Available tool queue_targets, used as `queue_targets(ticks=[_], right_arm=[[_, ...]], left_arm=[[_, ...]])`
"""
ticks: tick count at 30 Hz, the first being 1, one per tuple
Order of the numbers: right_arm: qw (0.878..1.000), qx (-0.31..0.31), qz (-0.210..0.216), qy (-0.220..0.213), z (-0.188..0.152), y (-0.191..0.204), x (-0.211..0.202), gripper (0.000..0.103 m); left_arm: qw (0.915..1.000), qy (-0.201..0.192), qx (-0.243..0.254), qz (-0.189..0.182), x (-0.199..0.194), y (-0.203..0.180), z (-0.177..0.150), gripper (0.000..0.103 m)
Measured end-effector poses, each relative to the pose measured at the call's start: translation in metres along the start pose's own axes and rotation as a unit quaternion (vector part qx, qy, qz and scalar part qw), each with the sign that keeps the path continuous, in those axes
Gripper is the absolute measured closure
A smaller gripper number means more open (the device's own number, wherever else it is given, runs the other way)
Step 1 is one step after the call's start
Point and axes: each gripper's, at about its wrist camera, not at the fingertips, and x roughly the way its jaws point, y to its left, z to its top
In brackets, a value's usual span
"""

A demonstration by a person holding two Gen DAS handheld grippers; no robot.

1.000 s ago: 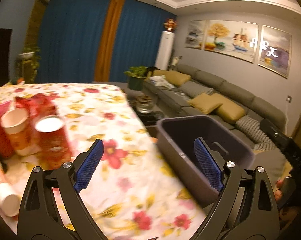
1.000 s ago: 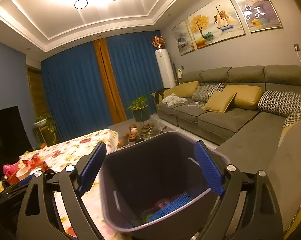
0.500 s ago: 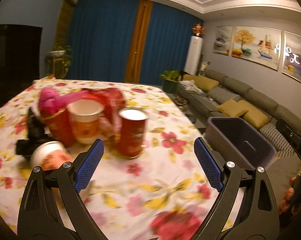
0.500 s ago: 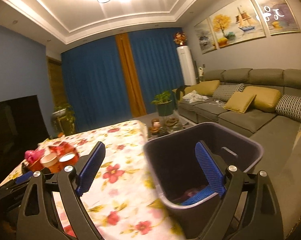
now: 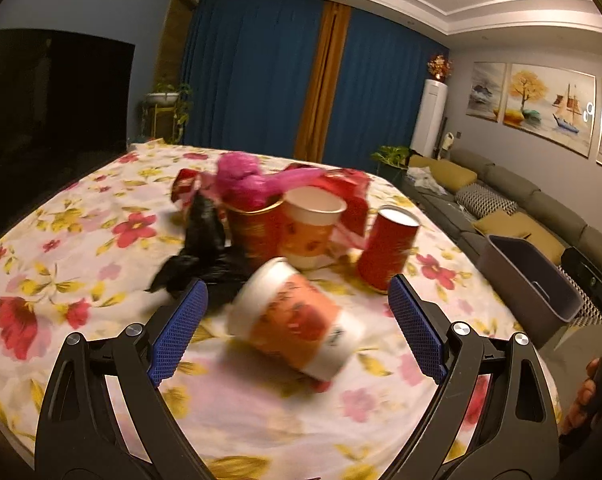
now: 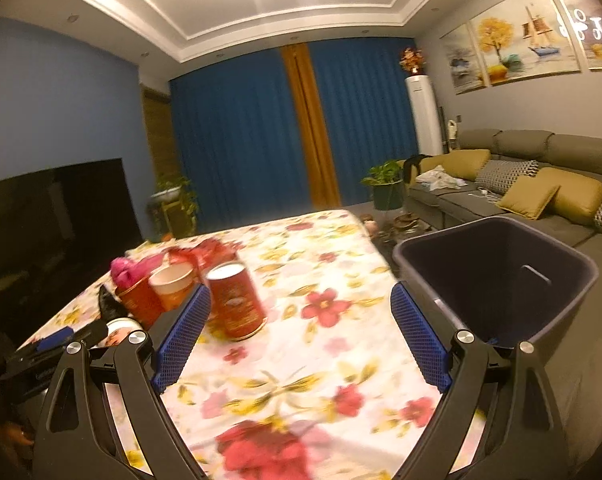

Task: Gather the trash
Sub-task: 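Move both open grippers back toward the white paper cup on the table, then close the left gripper around the fallen white cup with orange apple print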

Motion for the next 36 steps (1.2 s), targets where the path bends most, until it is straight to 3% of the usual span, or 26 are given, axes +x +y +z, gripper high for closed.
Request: queue_targets(ticks=[4, 9, 18, 22, 28, 36], right_arm=[[1.000, -0.008, 0.007, 0.007, -0.004, 0.013, 0.006, 0.015], [1.000, -0.014, 0.013, 0.015, -0.005, 0.022, 0.013, 0.015], [0.999, -0.018, 0.020, 0.027, -0.010, 0.028, 0.024, 0.015], [0.999, -0.013, 0.017, 0.031, -0.011, 0.025, 0.026, 0.015], [0.999, -0.004, 0.013, 0.036, -0.011, 0.019, 0.029, 0.015], [0.999, -0.005, 0.015, 0.040, -0.012, 0.018, 0.031, 0.015]], left_arm=[[0.9990, 0.025, -0.012, -0.036, 0.010, 0.025, 0.002, 0.013], [0.9965, 0.059, -0.021, -0.055, 0.028, 0.042, -0.001, 0.015], [0.9954, 0.064, -0.019, -0.068, 0.033, 0.040, -0.006, 0.015], [0.9948, 0.056, 0.018, -0.084, 0.029, 0.023, -0.007, 0.013], [0.9924, 0.075, 0.068, -0.070, 0.037, 0.003, -0.012, 0.013], [0.9879, 0.105, 0.096, -0.061, 0.049, -0.005, -0.019, 0.013]])
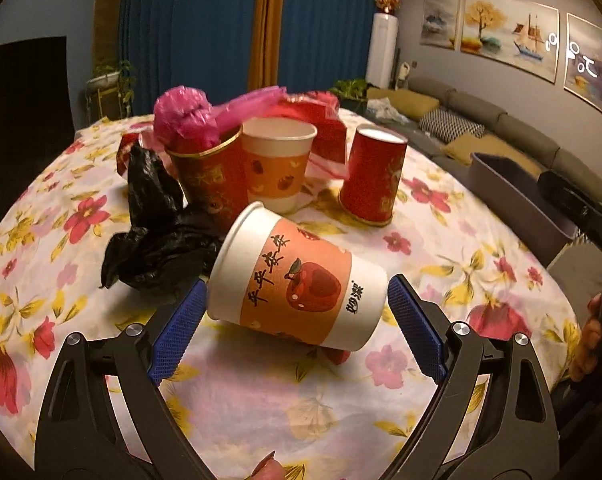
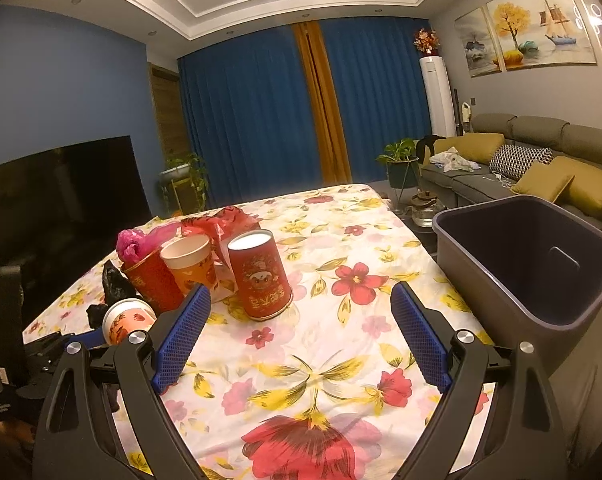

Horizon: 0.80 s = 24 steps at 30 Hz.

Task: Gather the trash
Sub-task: 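Close the left gripper around the fallen white cup with orange apple print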

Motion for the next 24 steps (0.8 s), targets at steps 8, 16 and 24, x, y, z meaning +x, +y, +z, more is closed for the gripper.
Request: queue_targets(ticks=[8, 16, 24], right_arm=[[1.000, -0.001, 0.006, 0.005, 0.000, 0.003, 0.004, 0.015], [1.000, -0.006, 0.010, 0.008, 0.001, 0.007, 0.006, 0.015], [1.000, -0.004, 0.010, 0.008, 0.002, 0.005, 0.005, 0.015]], left_arm=[[0.9998, 0.011, -0.003, -0.017, 0.004, 0.000, 0.000, 0.013], [0.9997, 0.016, -0.003, -0.019, 0.005, -0.001, 0.001, 0.014], [0.9996, 0.014, 0.025, -0.002, 0.010, -0.015, 0.007, 0.014]])
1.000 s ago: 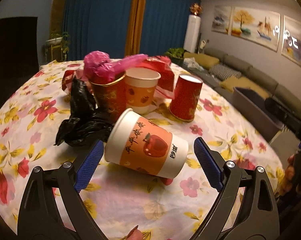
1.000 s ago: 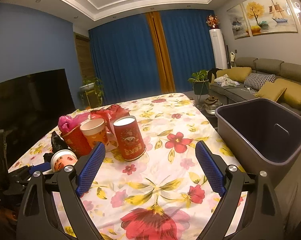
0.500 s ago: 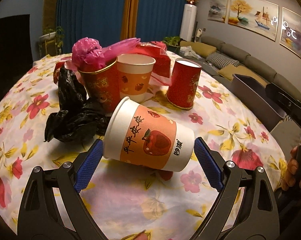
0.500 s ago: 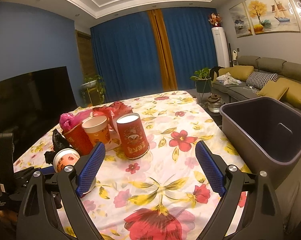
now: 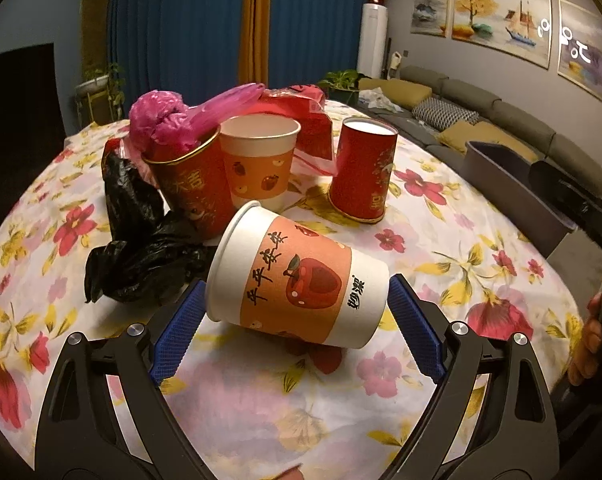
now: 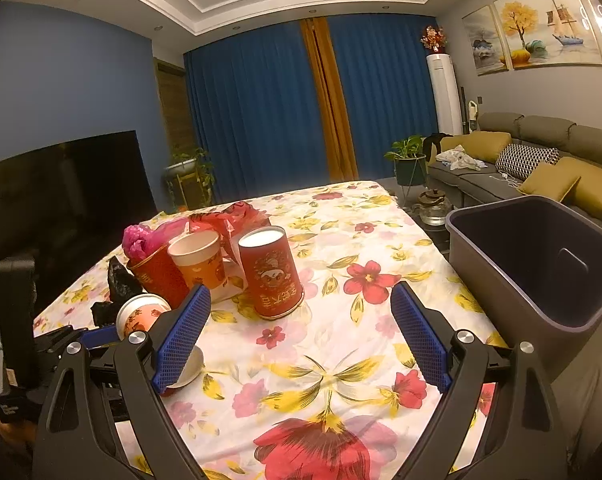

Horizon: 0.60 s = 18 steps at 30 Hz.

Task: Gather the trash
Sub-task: 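Close the left gripper around the fallen white cup with orange apple print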

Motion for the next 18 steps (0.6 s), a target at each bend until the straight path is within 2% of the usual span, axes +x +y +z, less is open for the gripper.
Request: queue_targets(ticks=[6, 11, 18], right_arm=[[1.000, 0.002, -0.002, 0.001, 0.002, -0.003, 0.002, 0.015], [1.000, 0.004, 0.001, 0.005, 0.001, -0.004, 0.004, 0.015], [1.000, 0.003, 0.002, 0.006, 0.002, -0.003, 0.005, 0.015]], left_arm=[[0.9999, 0.004, 0.002, -0.010, 0.003, -0.001, 0.003, 0.014], [0.9993, 0.033, -0.001, -0.016, 0.014, -0.001, 0.003, 0.014], [0.9993, 0.023, 0.004, -0.030, 0.010, -0.002, 0.002, 0.016]])
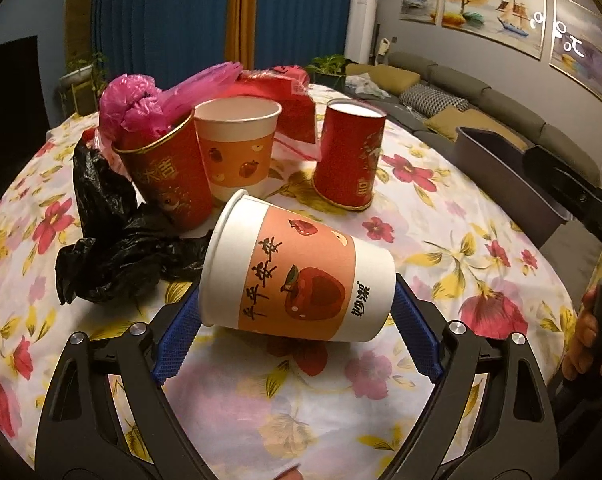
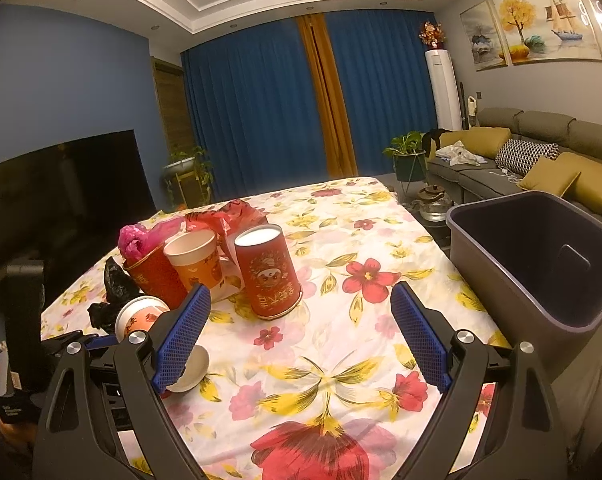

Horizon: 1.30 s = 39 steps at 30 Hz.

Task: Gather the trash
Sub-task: 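Close the left gripper around the fallen white cup with orange apple print, then grasp the tall red cup with the right gripper while the left gripper holds the white cup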

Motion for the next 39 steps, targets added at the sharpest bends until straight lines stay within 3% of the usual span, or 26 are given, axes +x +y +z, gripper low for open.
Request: queue_targets(ticks=[7, 22, 29, 34, 39], right_arm=[[1.000, -0.012, -0.001, -0.002, 0.006, 0.005, 0.007, 0.015], [0.998, -0.065, -0.011, 0.020, 0.026, 0.038, 0.069, 0.015], [0.996, -0.070, -0.025, 0.046, 0.036, 0.046, 0.109, 0.026], [0.995, -0.069, -0.026, 0.063, 0.036, 0.048, 0.130, 0.027], [0.994, -0.071, -0.029, 0.079, 0.035, 0.050, 0.146, 0.034]], left_arm=[[0.9994, -0.032, -0.010, 0.003, -0.013, 0.004, 0.000, 0.018], [0.9888, -0.102, -0.082, 0.072, -0.058, 0.039, 0.022, 0.018], [0.9859, -0.110, -0.100, 0.077, -0.062, 0.053, 0.028, 0.018], [0.9850, -0.110, -0.106, 0.079, -0.059, 0.060, 0.032, 0.018], [0.9845, -0.109, -0.112, 0.080, -0.057, 0.064, 0.035, 0.018]])
